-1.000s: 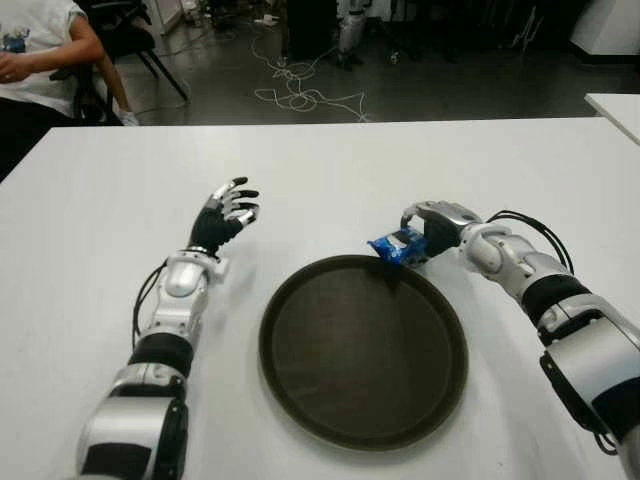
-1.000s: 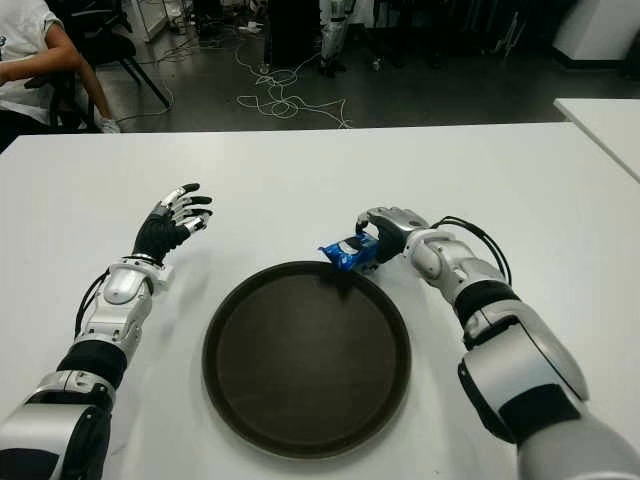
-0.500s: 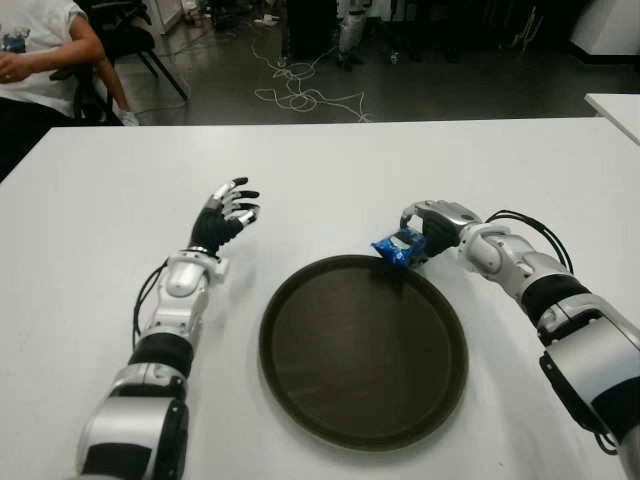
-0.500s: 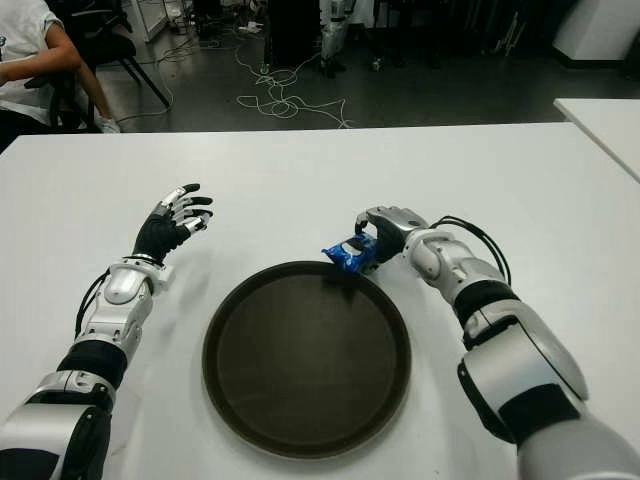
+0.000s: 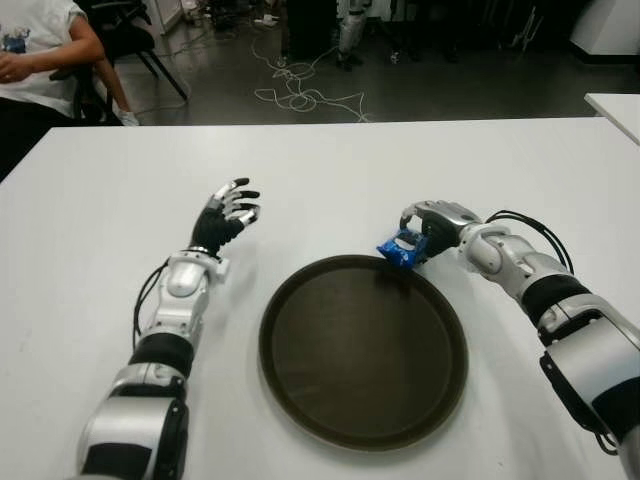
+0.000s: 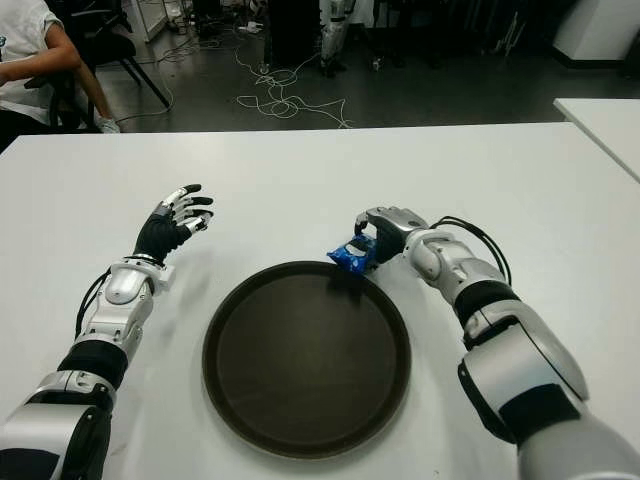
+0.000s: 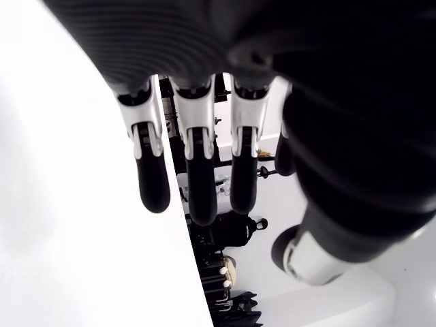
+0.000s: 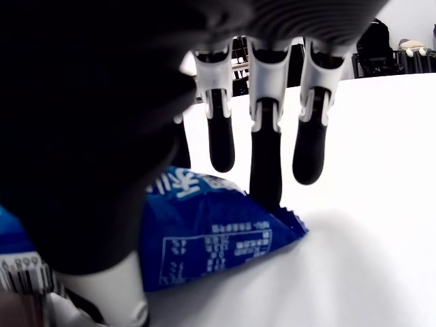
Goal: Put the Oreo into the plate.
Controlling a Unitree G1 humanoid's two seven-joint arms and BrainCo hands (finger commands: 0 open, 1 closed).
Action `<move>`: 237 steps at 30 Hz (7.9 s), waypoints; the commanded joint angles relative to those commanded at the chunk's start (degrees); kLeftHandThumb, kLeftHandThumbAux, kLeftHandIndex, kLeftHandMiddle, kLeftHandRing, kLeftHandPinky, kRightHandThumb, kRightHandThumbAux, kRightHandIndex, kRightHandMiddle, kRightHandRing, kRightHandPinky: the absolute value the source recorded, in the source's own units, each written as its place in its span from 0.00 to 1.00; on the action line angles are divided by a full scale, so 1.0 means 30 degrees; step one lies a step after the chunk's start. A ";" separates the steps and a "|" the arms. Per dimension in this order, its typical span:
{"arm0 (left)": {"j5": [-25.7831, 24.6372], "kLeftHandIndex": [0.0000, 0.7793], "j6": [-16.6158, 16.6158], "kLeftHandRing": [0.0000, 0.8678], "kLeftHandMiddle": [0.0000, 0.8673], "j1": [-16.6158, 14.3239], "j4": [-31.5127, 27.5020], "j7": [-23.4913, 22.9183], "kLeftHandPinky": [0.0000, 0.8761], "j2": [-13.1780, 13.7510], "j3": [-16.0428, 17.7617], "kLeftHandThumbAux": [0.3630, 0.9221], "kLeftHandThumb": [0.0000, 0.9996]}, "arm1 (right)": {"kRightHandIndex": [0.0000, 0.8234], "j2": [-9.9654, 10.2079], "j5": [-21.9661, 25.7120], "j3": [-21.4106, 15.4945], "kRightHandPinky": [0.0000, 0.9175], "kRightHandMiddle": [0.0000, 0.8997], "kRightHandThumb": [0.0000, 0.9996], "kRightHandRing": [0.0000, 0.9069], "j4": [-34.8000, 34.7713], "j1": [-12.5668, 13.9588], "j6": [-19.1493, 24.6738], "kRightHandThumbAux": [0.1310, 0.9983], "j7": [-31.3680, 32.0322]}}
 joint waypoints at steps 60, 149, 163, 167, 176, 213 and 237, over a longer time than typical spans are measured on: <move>0.0016 0.22 0.0124 0.33 0.31 -0.0051 0.0027 -0.0087 0.35 0.0025 0.0002 0.70 0.32 | 0.64 0.0002 -0.0097 0.0031 0.67 0.72 0.00 0.71 -0.0137 0.0099 0.0345 0.87 -0.2616; -0.0153 0.22 0.0303 0.33 0.32 -0.0106 0.0040 0.0185 0.37 -0.0227 0.0015 0.73 0.38 | 0.38 0.0080 -0.0208 0.0672 0.30 0.27 0.00 0.27 -0.0138 0.0033 0.1390 0.86 -0.1061; -0.0088 0.22 0.0264 0.33 0.32 -0.0060 -0.0062 0.0263 0.35 -0.0208 -0.0099 0.73 0.36 | 0.44 0.0087 -0.0271 0.0688 0.41 0.36 0.00 0.40 0.0000 0.0062 0.1124 0.88 -0.1115; -0.0171 0.23 0.0207 0.33 0.32 -0.0084 0.0017 0.0157 0.35 -0.0220 -0.0058 0.73 0.38 | 0.42 0.0047 -0.0267 0.0700 0.37 0.34 0.00 0.36 -0.0019 0.0068 0.0867 0.88 -0.1067; -0.0287 0.23 0.0261 0.34 0.32 -0.0099 0.0024 0.0167 0.36 -0.0244 0.0009 0.72 0.37 | 0.38 0.0051 -0.0233 0.0647 0.30 0.30 0.00 0.29 -0.0097 0.0078 0.0648 0.87 -0.1116; 0.0077 0.22 0.0311 0.34 0.32 -0.0039 -0.0209 0.0511 0.37 -0.0241 -0.0238 0.73 0.37 | 0.18 0.0547 -0.0816 0.1353 0.17 0.20 0.00 0.20 -0.1881 0.0284 0.0107 0.79 -0.1742; 0.0105 0.23 0.0268 0.34 0.32 0.0074 -0.0468 0.0464 0.37 -0.0304 -0.0204 0.74 0.36 | 0.20 0.1073 -0.0793 0.1262 0.17 0.21 0.00 0.20 -0.1643 0.0494 0.0011 0.83 -0.0987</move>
